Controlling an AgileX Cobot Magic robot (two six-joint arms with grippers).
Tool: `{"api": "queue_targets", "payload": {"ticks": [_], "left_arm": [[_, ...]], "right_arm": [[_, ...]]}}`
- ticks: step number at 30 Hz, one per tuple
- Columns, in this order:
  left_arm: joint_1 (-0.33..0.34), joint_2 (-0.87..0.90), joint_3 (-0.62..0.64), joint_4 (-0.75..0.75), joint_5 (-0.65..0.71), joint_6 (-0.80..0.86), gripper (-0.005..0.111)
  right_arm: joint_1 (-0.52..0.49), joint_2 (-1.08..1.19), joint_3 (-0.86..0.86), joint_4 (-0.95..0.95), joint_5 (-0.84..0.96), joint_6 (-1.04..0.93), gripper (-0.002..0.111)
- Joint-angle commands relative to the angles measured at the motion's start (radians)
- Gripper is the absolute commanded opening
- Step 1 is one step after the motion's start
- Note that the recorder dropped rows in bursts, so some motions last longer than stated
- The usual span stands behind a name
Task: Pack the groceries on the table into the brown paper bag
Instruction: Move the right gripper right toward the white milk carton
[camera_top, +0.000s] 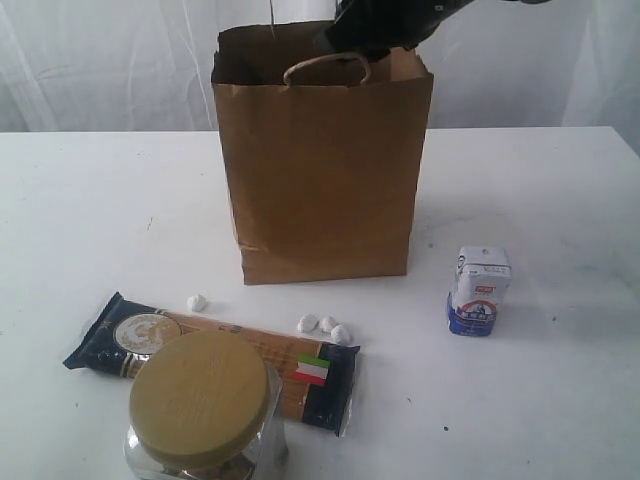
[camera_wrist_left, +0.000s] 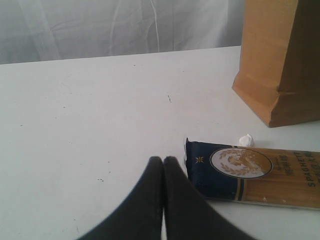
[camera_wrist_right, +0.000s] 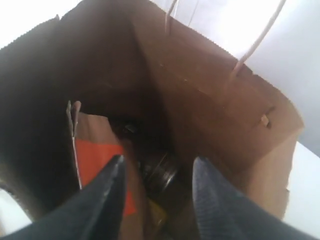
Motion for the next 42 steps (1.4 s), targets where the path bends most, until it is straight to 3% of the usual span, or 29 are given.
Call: {"api": "queue_targets", "payload": {"ticks": [1,6,10,14,19,23,27,33,42], "left_arm": [[-0.005,-0.004,0.003,-0.01,-0.001,0.0,0.0],[-0.005,-0.004,0.003,-0.01,-0.001,0.0,0.0],[-0.005,-0.004,0.003,-0.01,-0.001,0.0,0.0],[-0.005,-0.004,0.003,-0.01,-0.001,0.0,0.0],[-0.005,-0.004,0.003,-0.01,-0.001,0.0,0.0],[-0.005,-0.004,0.003,-0.01,-0.001,0.0,0.0],[-0.005,-0.004,0.003,-0.01,-0.001,0.0,0.0],[-0.005,-0.004,0.003,-0.01,-0.001,0.0,0.0],[-0.005,-0.004,0.003,-0.01,-0.001,0.0,0.0]], "right_arm": [[-0.001,-0.075,-0.011,-0.005,-0.015,0.05,0.037],[-0.001,-0.187,-0.011,-0.064,-0.017,0.05,0.027],[-0.001,-0.239,-0.011,-0.208,0.112,0.055,0.014],[-0.005,-0.236,0.003,-0.504,0.357,0.125,0.0],[-0.088,-0.224,0.077,-0.792,0.505,0.356,0.0],[-0.192,-0.224,0.153,-0.752,0.505,0.506,0.0],[-0.252,-0.222,0.238,-0.56,0.505,0.476,0.0],[-0.253,-0.222,0.382,-0.405,0.505,0.398,0.0],[-0.253,-0.222,0.583,-0.398,0.47,0.427,0.0]]}}
